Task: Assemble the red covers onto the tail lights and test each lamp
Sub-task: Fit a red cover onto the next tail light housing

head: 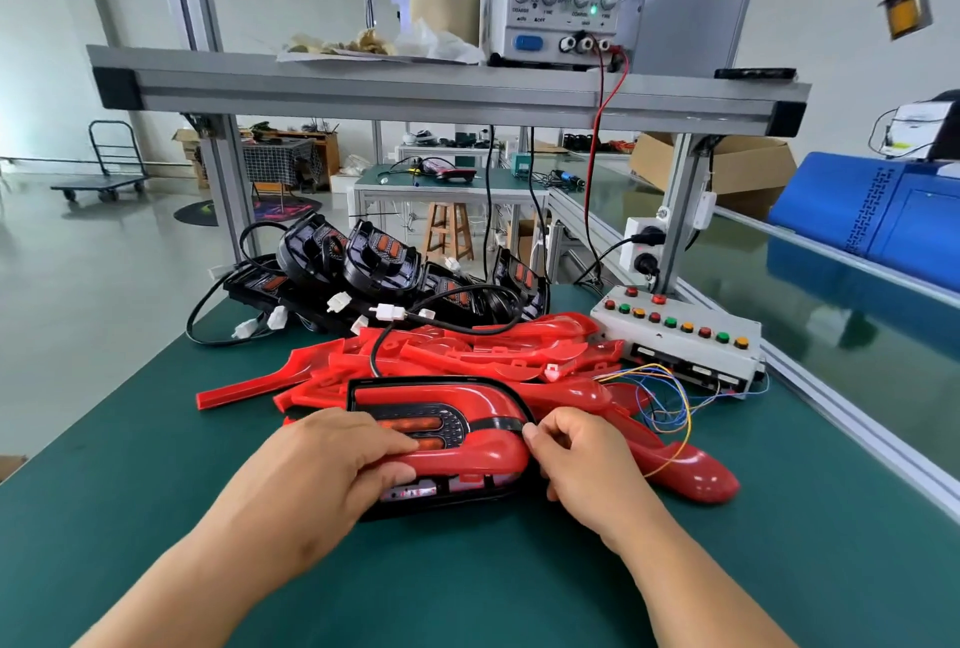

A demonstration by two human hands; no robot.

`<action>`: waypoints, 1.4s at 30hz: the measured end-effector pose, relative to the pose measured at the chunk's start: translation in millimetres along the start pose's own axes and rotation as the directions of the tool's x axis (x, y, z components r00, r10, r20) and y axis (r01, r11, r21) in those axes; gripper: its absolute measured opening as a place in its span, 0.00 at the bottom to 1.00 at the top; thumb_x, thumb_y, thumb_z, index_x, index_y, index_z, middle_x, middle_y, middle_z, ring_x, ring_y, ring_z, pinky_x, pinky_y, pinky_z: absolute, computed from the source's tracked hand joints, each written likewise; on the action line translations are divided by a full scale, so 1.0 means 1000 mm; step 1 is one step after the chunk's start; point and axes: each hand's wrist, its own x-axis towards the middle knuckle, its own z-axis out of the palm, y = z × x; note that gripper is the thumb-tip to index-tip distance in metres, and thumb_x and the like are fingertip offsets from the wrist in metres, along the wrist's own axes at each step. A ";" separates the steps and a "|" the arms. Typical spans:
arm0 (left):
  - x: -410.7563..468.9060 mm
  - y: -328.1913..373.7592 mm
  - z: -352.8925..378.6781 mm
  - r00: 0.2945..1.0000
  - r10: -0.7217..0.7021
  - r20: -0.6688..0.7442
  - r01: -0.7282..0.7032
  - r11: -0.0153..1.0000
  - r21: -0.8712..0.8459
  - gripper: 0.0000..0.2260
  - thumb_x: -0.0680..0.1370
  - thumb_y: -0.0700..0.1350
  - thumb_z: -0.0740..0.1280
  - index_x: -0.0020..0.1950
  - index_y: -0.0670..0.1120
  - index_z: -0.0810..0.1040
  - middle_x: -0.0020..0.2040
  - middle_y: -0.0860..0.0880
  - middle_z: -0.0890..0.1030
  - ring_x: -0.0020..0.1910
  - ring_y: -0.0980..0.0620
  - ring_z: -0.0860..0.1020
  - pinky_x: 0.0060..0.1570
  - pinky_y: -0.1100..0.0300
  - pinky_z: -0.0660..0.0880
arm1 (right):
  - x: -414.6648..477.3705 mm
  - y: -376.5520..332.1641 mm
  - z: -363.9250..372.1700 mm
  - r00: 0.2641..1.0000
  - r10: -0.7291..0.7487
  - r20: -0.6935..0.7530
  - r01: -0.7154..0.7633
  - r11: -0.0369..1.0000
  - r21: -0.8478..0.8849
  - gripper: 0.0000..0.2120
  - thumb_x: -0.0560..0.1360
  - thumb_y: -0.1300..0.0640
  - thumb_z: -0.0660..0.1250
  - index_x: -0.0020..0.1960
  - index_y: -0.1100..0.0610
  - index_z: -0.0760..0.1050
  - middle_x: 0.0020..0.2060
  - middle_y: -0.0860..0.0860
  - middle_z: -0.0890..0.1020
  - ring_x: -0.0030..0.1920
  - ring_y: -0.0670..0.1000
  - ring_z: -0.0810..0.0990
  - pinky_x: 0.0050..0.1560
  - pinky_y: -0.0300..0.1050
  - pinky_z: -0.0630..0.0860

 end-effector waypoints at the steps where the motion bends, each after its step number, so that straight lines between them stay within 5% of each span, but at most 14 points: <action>1: -0.001 0.000 0.002 1.000 0.005 -0.008 -0.005 1.000 0.001 0.15 0.76 0.61 0.62 0.59 0.59 0.81 0.47 0.65 0.78 0.53 0.60 0.75 0.53 0.69 0.69 | 0.000 0.000 0.000 1.000 0.000 0.002 0.000 1.000 0.001 0.13 0.78 0.50 0.66 0.37 0.54 0.74 0.23 0.44 0.77 0.22 0.43 0.75 0.24 0.32 0.68; 7: -0.006 0.007 0.008 0.986 0.150 -0.077 -0.137 0.978 0.155 0.09 0.73 0.59 0.68 0.45 0.57 0.84 0.39 0.63 0.81 0.37 0.58 0.80 0.36 0.63 0.77 | -0.001 0.001 -0.001 1.000 -0.002 0.002 0.002 1.000 -0.007 0.13 0.78 0.49 0.65 0.38 0.54 0.74 0.23 0.44 0.77 0.23 0.43 0.75 0.25 0.32 0.69; 13: -0.006 -0.002 0.018 0.977 0.195 -0.080 -0.179 0.968 0.177 0.17 0.75 0.61 0.57 0.47 0.57 0.84 0.43 0.63 0.78 0.45 0.62 0.72 0.42 0.62 0.76 | -0.003 0.000 -0.002 1.000 0.023 0.012 -0.023 1.000 -0.004 0.13 0.79 0.48 0.64 0.38 0.53 0.74 0.23 0.43 0.77 0.24 0.42 0.76 0.25 0.32 0.70; 16: -0.009 -0.005 0.024 0.984 0.115 -0.139 -0.096 0.985 0.140 0.16 0.74 0.63 0.59 0.49 0.60 0.84 0.49 0.61 0.76 0.50 0.61 0.69 0.48 0.58 0.74 | -0.003 -0.002 -0.003 1.000 0.024 -0.001 -0.024 0.999 -0.037 0.14 0.79 0.46 0.63 0.39 0.52 0.74 0.26 0.46 0.79 0.28 0.47 0.79 0.30 0.37 0.73; 18: -0.013 -0.006 0.028 0.986 -0.058 -0.157 0.060 0.998 0.006 0.17 0.71 0.70 0.61 0.52 0.64 0.79 0.56 0.61 0.71 0.55 0.58 0.67 0.55 0.56 0.70 | -0.004 -0.002 -0.003 1.000 0.019 -0.013 -0.020 0.997 -0.080 0.14 0.79 0.44 0.62 0.40 0.52 0.75 0.31 0.50 0.81 0.35 0.51 0.81 0.36 0.44 0.76; 22: -0.018 -0.012 0.034 0.913 -0.405 -0.051 0.385 0.896 -0.222 0.37 0.57 0.76 0.62 0.63 0.66 0.59 0.59 0.59 0.62 0.58 0.58 0.64 0.56 0.60 0.66 | -0.004 -0.001 -0.002 1.000 0.007 -0.012 -0.008 0.994 -0.108 0.17 0.78 0.42 0.62 0.40 0.53 0.75 0.34 0.52 0.82 0.36 0.50 0.81 0.39 0.46 0.76; 24: -0.016 -0.015 0.034 0.909 -0.415 0.038 0.408 0.867 -0.285 0.41 0.58 0.75 0.62 0.68 0.67 0.55 0.61 0.57 0.68 0.57 0.58 0.68 0.55 0.62 0.66 | -0.004 0.000 -0.003 1.000 -0.006 0.000 0.006 0.995 -0.099 0.19 0.76 0.39 0.64 0.37 0.54 0.73 0.31 0.49 0.80 0.32 0.45 0.77 0.36 0.42 0.73; 27: -0.017 -0.013 0.032 0.936 -0.346 0.066 0.352 0.900 -0.259 0.32 0.61 0.76 0.59 0.62 0.77 0.51 0.61 0.60 0.69 0.56 0.60 0.70 0.53 0.65 0.66 | -0.004 0.001 -0.005 0.999 -0.035 0.038 0.038 0.996 -0.086 0.21 0.71 0.35 0.67 0.36 0.53 0.71 0.27 0.44 0.75 0.28 0.40 0.71 0.32 0.35 0.67; 32: -0.023 -0.012 0.036 0.961 -0.246 -0.128 0.232 0.966 -0.118 0.18 0.63 0.74 0.60 0.50 0.74 0.68 0.62 0.64 0.59 0.57 0.59 0.65 0.52 0.59 0.67 | -0.002 0.004 -0.005 0.998 -0.061 0.026 0.063 0.991 -0.115 0.21 0.69 0.33 0.67 0.37 0.51 0.70 0.28 0.43 0.74 0.29 0.38 0.71 0.30 0.33 0.66; 36: -0.024 -0.013 0.038 0.964 -0.165 -0.207 0.142 0.982 -0.126 0.13 0.66 0.65 0.68 0.47 0.64 0.83 0.63 0.63 0.67 0.56 0.59 0.64 0.55 0.58 0.66 | -0.002 0.006 -0.004 0.997 -0.064 0.040 0.069 0.989 -0.128 0.23 0.69 0.31 0.65 0.35 0.52 0.71 0.29 0.44 0.75 0.29 0.40 0.71 0.33 0.37 0.68; 42: -0.021 -0.012 0.039 0.960 -0.133 -0.245 0.096 0.983 -0.158 0.11 0.66 0.60 0.71 0.46 0.61 0.84 0.51 0.67 0.76 0.56 0.65 0.71 0.51 0.69 0.66 | -0.001 0.007 -0.003 0.997 -0.063 0.044 0.068 0.990 -0.127 0.23 0.71 0.32 0.66 0.34 0.52 0.70 0.28 0.45 0.74 0.29 0.40 0.71 0.34 0.38 0.69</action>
